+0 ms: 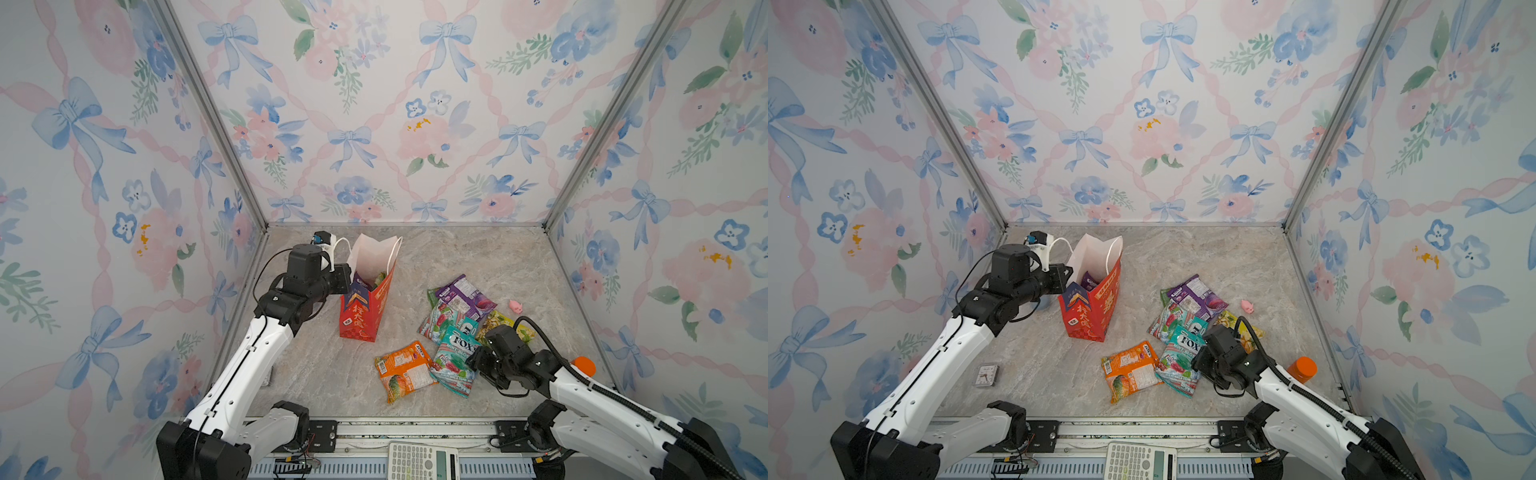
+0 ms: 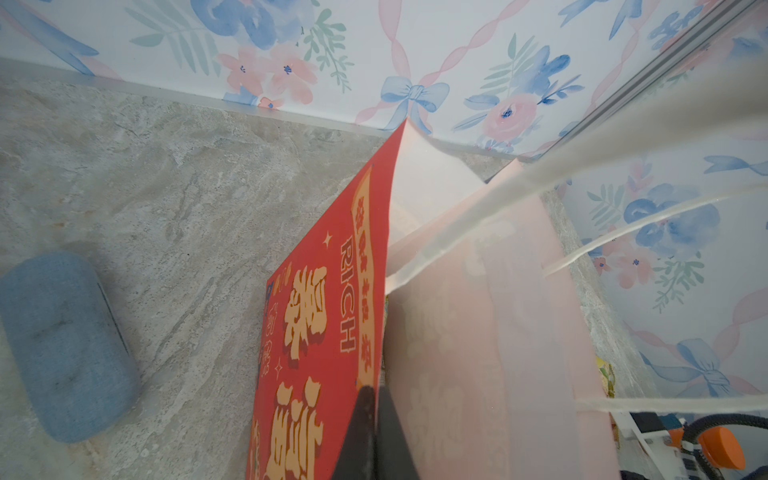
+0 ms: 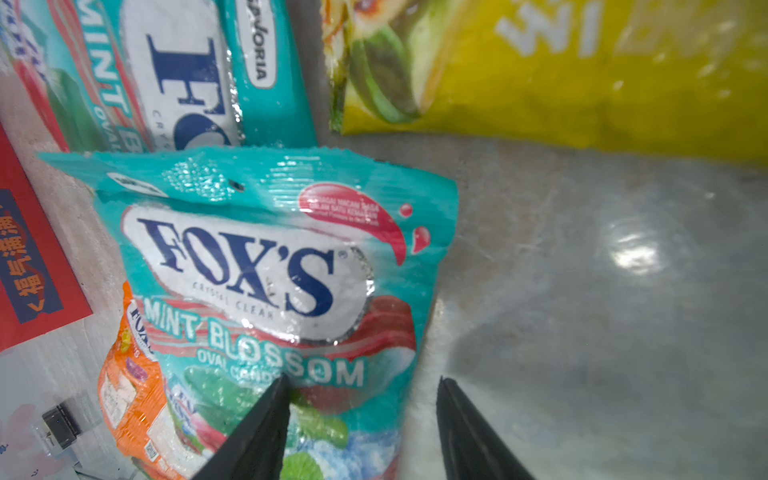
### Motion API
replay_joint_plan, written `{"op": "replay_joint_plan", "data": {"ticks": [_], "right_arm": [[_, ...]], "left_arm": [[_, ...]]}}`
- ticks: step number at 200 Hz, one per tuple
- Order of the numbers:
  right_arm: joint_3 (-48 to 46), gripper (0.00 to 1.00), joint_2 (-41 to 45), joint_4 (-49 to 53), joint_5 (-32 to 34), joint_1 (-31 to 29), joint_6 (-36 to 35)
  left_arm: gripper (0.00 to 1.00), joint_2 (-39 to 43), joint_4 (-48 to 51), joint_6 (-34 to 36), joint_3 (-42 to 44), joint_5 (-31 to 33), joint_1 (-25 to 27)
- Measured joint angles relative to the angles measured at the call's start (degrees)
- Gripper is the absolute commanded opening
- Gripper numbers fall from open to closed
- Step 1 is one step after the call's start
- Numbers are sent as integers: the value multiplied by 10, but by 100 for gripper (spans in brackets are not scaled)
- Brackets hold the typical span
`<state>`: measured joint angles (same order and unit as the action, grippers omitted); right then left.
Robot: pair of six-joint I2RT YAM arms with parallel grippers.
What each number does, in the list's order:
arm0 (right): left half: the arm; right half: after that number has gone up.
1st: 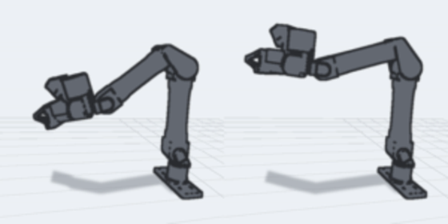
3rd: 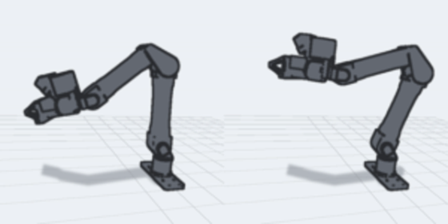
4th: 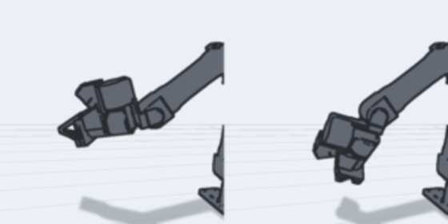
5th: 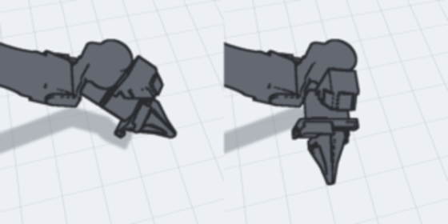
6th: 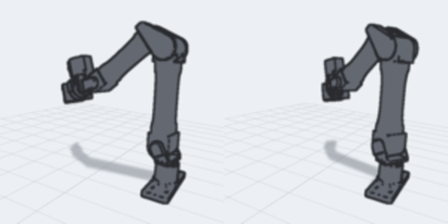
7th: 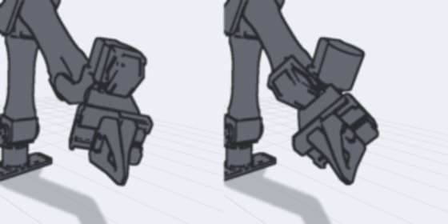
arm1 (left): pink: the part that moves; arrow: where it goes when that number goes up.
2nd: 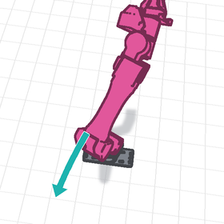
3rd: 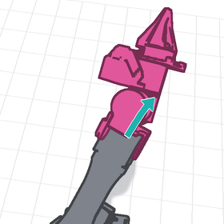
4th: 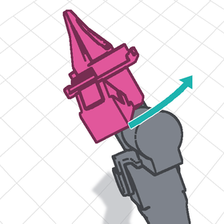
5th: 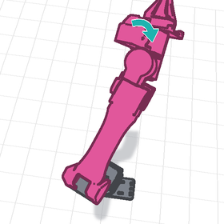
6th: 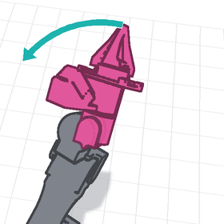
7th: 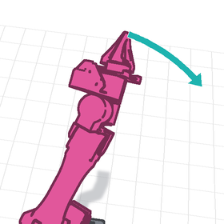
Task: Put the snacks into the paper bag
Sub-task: 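Lower the right gripper onto the teal Mint Blossom packet and grasp, then lift the teal packet by its top edge and raise it high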
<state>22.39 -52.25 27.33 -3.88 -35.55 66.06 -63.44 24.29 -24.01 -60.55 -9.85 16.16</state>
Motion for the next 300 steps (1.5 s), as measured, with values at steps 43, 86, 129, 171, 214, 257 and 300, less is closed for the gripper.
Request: {"op": "replay_joint_plan", "data": {"ticks": [43,86,129,171,214,257,300], "right_arm": [[-30,58,9,-48,-13,7,17],[-36,41,10,-80,-17,7,34],[-37,20,10,-102,-17,8,42],[-36,8,14,-105,-17,9,42],[-16,0,14,-97,-17,9,29],[16,0,14,-72,-12,9,16],[82,0,11,-32,3,2,-2]], "left_arm": [[0,-1,0,2,-1,0,0],[0,-3,0,4,-2,0,0],[0,-7,0,4,-4,0,0],[0,-9,0,4,-5,0,0],[0,-9,0,4,-5,0,0],[0,-9,0,4,-5,0,0],[0,-9,0,4,-5,0,0]]}}
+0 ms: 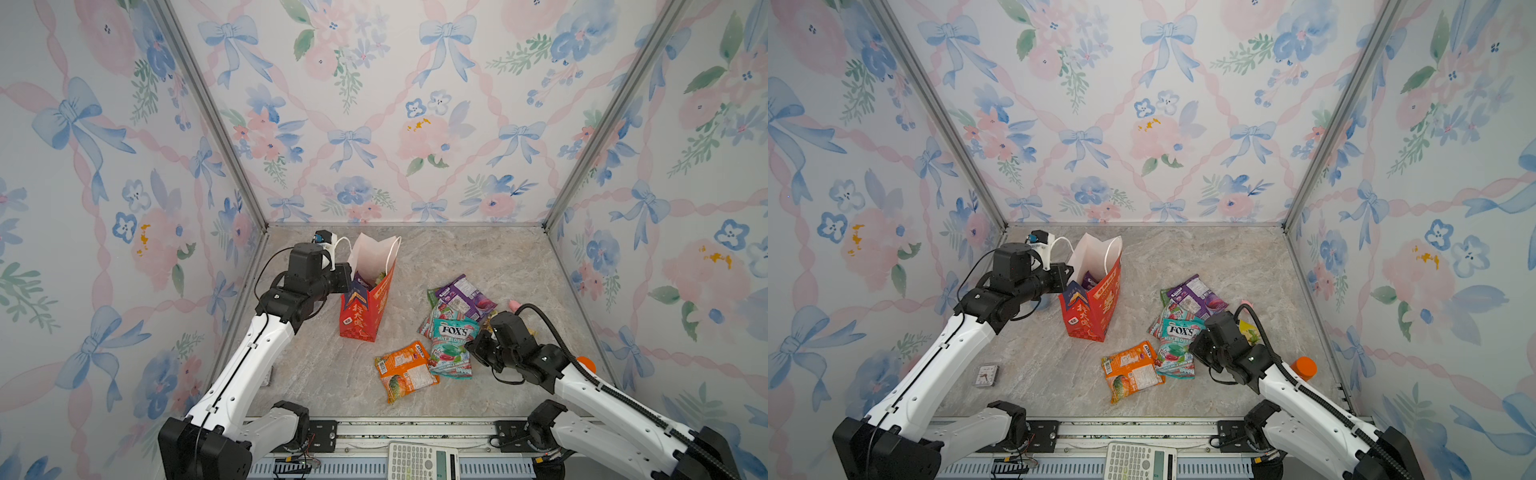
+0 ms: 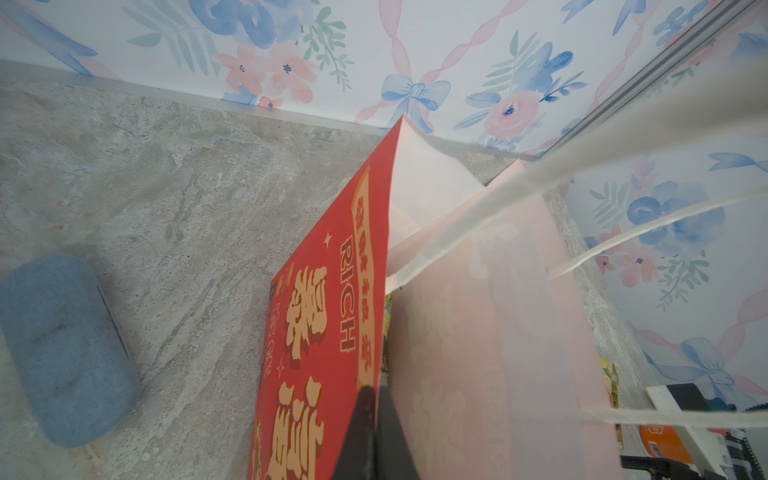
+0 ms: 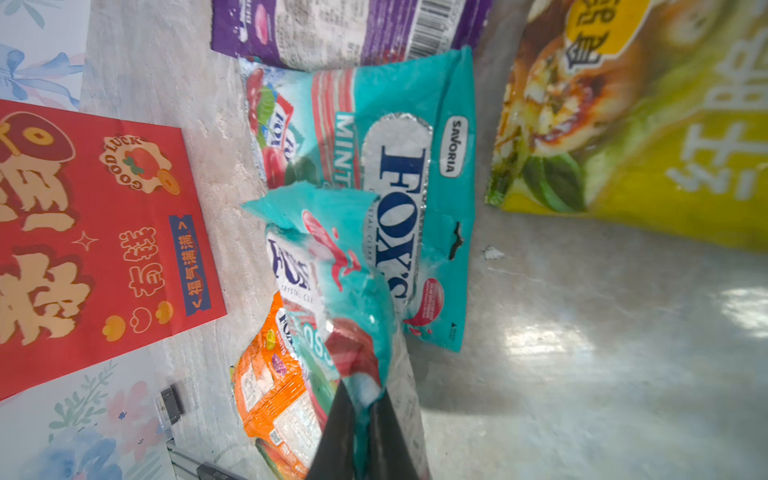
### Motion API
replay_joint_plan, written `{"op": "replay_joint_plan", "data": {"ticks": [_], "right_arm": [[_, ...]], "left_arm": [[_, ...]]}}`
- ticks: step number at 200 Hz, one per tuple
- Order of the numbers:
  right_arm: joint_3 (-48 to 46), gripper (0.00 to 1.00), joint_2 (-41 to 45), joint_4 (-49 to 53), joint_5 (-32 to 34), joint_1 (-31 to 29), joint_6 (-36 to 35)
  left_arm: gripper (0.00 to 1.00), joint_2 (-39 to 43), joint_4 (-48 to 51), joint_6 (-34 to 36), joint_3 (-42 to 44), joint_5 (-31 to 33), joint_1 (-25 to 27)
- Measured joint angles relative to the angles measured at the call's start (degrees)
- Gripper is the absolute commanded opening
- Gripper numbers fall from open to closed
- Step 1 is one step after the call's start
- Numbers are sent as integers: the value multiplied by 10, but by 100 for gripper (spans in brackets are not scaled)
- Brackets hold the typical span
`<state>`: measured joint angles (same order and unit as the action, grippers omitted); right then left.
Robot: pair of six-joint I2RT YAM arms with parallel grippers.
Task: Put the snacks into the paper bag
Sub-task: 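Lift the teal packet by its top edge and raise it high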
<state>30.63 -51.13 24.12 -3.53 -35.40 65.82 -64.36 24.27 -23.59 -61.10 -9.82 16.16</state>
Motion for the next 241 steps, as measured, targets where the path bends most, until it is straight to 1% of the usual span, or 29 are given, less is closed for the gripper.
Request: {"op": "replay_joint_plan", "data": {"ticks": [53,119,150,191,241], "right_arm": [[99,0,-30,30,23,-16,-29],[193,0,-96,57,31,-22,-65],[257,0,-126,62,41,-22,-86],[339,0,-167,61,60,-22,-125],[465,0,-239,57,75,-22,-186]], "left_arm": [[0,0,0,1,0,0,0],[0,0,0,4,0,0,0],[0,0,0,5,0,0,0],[0,0,0,6,0,0,0],[0,0,0,9,0,0,0]]}}
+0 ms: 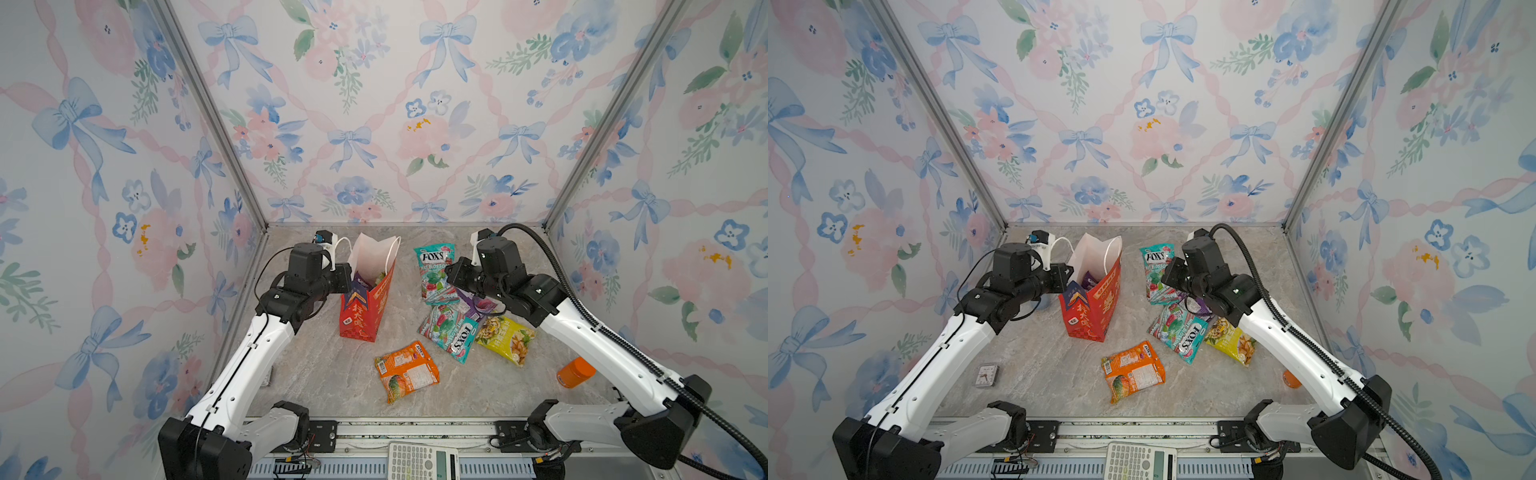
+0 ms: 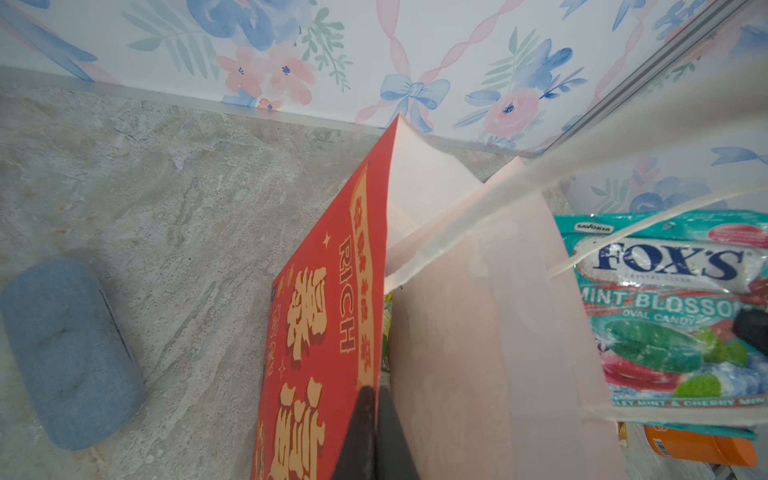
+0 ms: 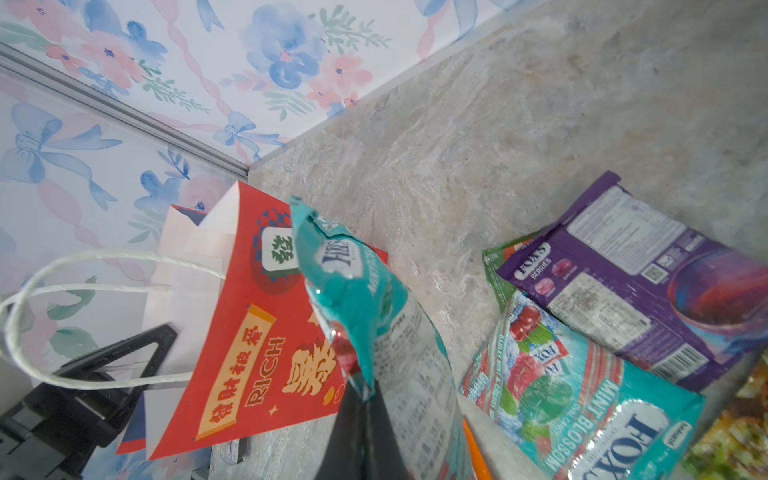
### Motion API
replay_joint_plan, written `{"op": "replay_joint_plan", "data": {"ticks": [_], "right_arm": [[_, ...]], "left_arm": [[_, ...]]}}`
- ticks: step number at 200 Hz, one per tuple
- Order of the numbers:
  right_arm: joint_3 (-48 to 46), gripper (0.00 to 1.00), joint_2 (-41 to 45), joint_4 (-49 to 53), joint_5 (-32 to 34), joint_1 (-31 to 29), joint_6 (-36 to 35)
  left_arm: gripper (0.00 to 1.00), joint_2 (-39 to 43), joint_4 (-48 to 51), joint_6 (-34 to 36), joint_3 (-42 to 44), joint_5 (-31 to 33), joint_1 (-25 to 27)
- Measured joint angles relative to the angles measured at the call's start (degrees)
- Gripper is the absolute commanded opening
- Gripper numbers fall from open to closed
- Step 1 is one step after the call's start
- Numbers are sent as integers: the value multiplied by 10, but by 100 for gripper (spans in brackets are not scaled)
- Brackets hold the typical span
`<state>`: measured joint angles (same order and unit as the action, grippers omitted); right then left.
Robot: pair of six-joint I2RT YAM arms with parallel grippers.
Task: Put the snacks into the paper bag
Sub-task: 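Lift the teal packet by its top edge and raise it high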
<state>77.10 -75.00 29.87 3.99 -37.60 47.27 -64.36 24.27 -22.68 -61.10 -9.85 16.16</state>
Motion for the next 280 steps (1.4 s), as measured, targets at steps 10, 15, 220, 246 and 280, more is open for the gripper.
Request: {"op": "replay_joint_plan", "data": {"ticks": [10,15,220,246,280], "right_arm": [[27,0,-14,-1,5,0,-14],[41,0,-21,-1,6,0,-20],[524,0,-321,31,36,-16,-185],[591,0,-362,47,36,-37,-190],[643,0,-397,66,35,-69,-195]], "left_arm": [[0,0,0,1,0,0,0],[0,0,0,1,0,0,0],[0,0,0,12,0,0,0],[0,0,0,13,0,0,0],[0,0,0,17,0,0,0]]}}
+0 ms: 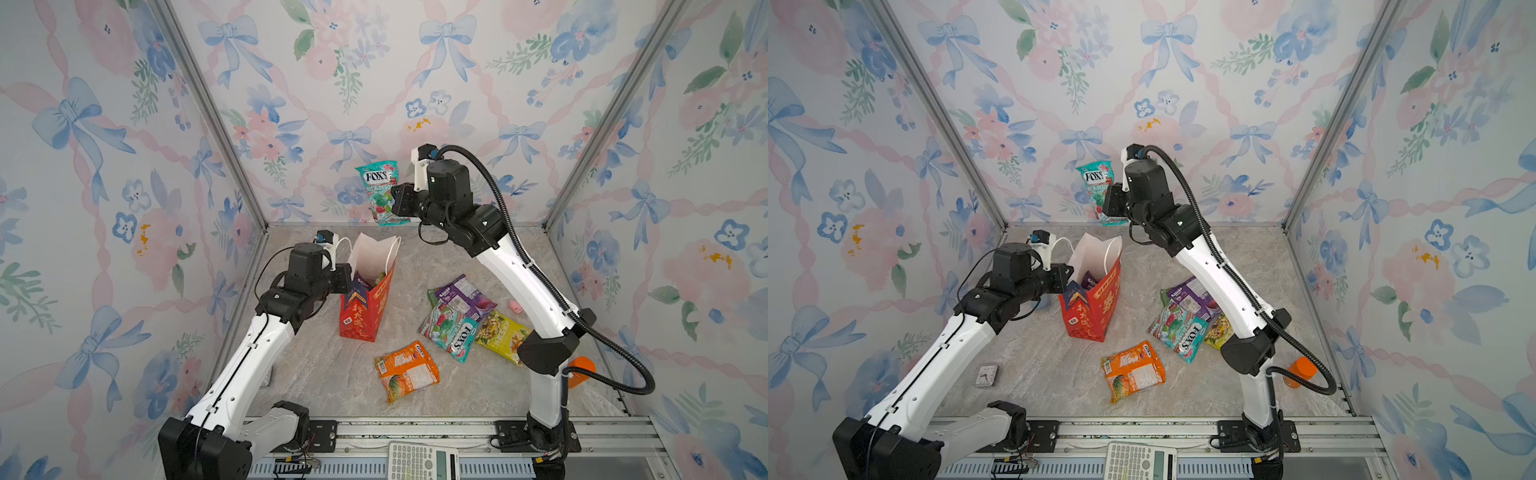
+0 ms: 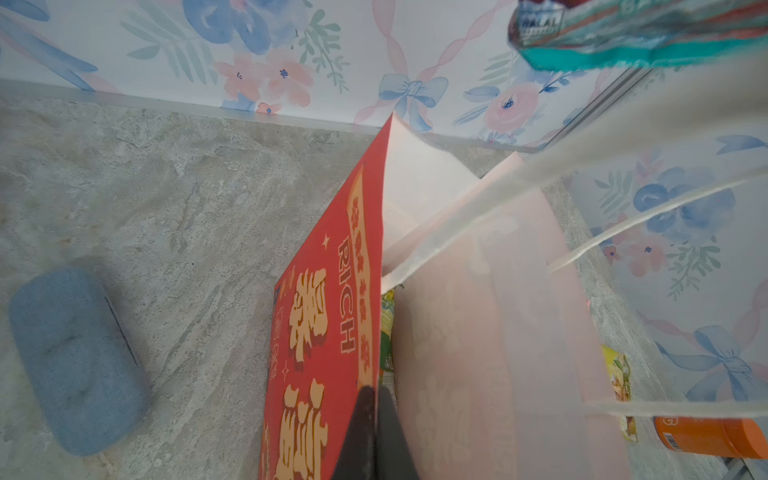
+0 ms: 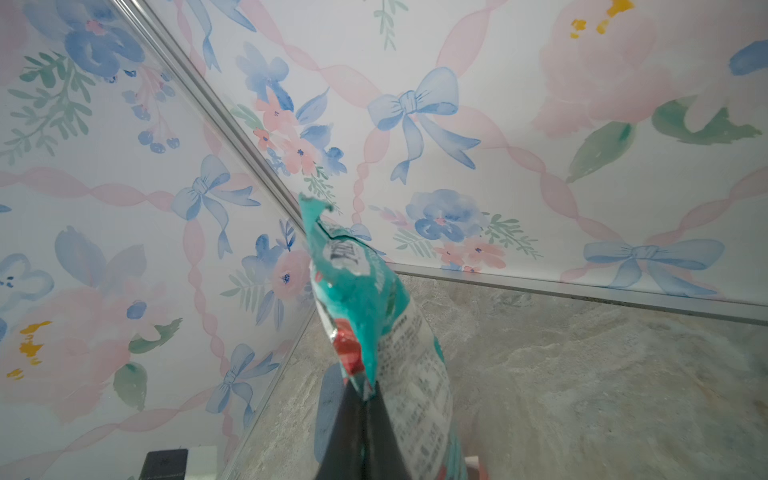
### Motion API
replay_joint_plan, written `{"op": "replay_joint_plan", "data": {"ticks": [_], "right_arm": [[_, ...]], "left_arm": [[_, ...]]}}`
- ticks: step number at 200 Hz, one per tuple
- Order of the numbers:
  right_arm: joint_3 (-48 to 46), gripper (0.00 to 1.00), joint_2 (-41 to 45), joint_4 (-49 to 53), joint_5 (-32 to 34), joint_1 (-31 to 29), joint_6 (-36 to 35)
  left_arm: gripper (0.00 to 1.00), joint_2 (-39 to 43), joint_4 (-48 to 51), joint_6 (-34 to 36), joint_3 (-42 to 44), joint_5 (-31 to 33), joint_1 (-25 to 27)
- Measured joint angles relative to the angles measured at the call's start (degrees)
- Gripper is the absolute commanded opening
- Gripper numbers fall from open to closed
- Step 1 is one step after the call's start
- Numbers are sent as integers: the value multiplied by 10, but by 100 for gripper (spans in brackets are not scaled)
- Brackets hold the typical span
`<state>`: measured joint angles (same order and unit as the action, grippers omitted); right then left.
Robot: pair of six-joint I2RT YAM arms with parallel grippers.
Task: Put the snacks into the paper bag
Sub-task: 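Carry the teal packet with the right gripper above the bag opening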
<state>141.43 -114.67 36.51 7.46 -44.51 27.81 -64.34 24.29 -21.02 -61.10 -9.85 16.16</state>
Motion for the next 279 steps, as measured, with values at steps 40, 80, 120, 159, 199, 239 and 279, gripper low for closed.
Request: {"op": "replay_joint_plan", "data": {"ticks": [40,80,120,159,199,239,279], "right_arm": [[-6,0,-4,11,-1,-30,0],[-77,0,20,9,6,-43,2],[-169,0,69,4,16,-51,13],[-215,0,111,-5,21,-59,28],[-245,0,134,-17,21,-67,44],[-258,0,134,-20,19,-73,69],[-286,0,138,-28,21,-78,118]], "left_arm": [[0,2,0,0,0,0,0],[0,6,3,0,0,5,0],[0,13,7,0,0,9,0],[0,16,11,3,0,11,0],[0,16,11,4,0,11,0],[0,17,11,4,1,11,0],[0,17,11,4,1,11,0]]}}
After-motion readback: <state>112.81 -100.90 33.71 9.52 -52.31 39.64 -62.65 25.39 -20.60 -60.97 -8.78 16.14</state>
